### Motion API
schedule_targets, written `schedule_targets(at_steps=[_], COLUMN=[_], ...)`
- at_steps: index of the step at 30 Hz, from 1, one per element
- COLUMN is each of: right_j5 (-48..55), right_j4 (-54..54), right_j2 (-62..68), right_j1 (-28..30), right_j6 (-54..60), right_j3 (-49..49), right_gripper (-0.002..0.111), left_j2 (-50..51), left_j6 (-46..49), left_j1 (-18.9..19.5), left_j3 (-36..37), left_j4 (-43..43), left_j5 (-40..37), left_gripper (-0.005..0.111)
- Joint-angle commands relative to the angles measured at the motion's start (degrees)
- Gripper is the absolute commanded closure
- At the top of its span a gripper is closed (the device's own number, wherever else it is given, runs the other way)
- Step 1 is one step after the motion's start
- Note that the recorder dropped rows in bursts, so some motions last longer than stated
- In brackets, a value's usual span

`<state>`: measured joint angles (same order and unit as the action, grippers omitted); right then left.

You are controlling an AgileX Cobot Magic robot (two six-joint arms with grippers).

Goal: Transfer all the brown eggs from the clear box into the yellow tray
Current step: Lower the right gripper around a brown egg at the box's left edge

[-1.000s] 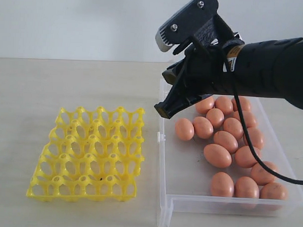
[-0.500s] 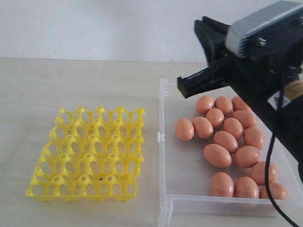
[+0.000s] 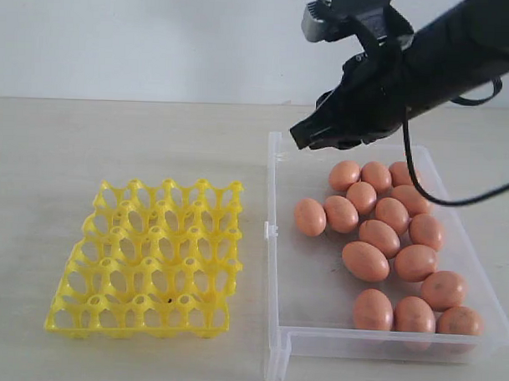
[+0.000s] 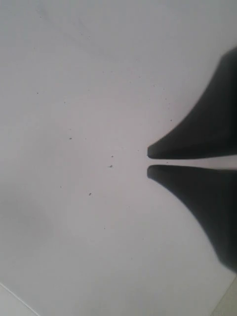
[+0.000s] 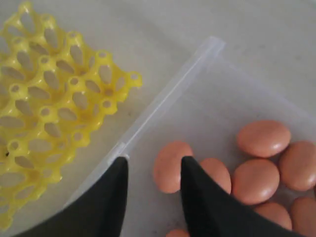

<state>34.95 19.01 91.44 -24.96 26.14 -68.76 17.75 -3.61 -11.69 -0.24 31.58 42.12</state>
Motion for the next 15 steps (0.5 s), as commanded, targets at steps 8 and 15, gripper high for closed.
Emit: schedule_targets(at_steps=[8, 15], right_j5=[32.5, 31.8], right_j4=[-5.5, -8.3], right_j2=[23.3, 26.4], right_j1=[2.0, 2.0], right_j6=[-10.5, -10.1], right_j3=[-23.2, -25.7], right_gripper=[0.069, 0.069], left_j2=[-0.2, -0.2], left_j6=[0.3, 0.3], left_j1=[0.1, 0.1], left_j3=[0.2, 0.2], left_j4=[0.2, 0.2], left_j5=[0.0, 0.0], left_gripper=[0.103, 0.103])
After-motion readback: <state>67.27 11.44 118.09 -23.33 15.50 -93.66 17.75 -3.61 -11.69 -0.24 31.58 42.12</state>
